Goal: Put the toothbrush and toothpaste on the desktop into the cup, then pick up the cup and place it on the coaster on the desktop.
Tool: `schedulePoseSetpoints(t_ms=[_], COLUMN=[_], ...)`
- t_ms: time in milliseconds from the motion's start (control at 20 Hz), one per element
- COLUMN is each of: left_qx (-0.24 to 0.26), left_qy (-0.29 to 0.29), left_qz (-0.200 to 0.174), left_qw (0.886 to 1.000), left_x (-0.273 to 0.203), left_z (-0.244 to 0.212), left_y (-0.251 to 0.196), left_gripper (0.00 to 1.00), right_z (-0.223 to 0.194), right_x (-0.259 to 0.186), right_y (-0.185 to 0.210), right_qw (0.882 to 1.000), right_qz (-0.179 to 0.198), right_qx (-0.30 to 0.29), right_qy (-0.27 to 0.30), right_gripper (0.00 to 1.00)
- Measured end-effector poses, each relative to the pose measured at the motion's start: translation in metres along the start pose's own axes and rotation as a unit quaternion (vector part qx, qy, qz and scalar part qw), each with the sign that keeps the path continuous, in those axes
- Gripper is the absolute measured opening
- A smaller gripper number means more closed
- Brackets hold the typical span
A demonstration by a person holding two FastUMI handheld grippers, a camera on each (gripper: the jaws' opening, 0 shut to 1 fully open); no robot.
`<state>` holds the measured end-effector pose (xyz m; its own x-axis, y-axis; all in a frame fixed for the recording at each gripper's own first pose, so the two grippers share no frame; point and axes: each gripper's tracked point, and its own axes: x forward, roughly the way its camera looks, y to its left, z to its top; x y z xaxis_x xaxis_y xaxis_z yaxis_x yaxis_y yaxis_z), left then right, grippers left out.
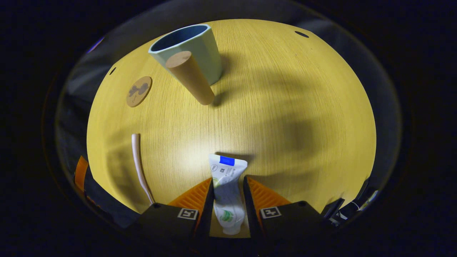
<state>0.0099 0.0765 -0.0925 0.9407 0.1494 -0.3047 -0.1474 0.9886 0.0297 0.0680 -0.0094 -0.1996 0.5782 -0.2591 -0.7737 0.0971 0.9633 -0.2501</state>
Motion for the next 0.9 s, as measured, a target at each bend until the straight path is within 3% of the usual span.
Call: schedulePoseSetpoints(t_ms=[150,450,600,900], left_qx=[-0.009,-0.018,-0.017,-0.009], left_qy=[0.003,0.012,0.022,0.092], left_qz=[0.004,0.001,-0.005,-0.014], left_qw=[1.000,1.000,1.000,0.996], left_x=[0.000,0.001,0.003,0.011], left_z=[-0.002,-0.009,-0.011,-0.026], left_y=[-0.001,-0.010,-0.022,-0.055], left_gripper=[0.95,0.95,0.95,0.95], right_z=[0.001,0.001,0.000,-0.001], right_x=[-0.001,-0.002,-0.003,-0.005], right_y=[-0.003,-0.003,0.002,0.002], right_qw=[1.000,1.000,0.998,0.995], right_qz=[-0.004,0.014,0.041,0.082], right_qx=[-0.001,-0.020,-0.043,-0.023], right_qy=[0.006,0.007,-0.013,-0.054], right_gripper=[0.27,0.19,0.16,0.15])
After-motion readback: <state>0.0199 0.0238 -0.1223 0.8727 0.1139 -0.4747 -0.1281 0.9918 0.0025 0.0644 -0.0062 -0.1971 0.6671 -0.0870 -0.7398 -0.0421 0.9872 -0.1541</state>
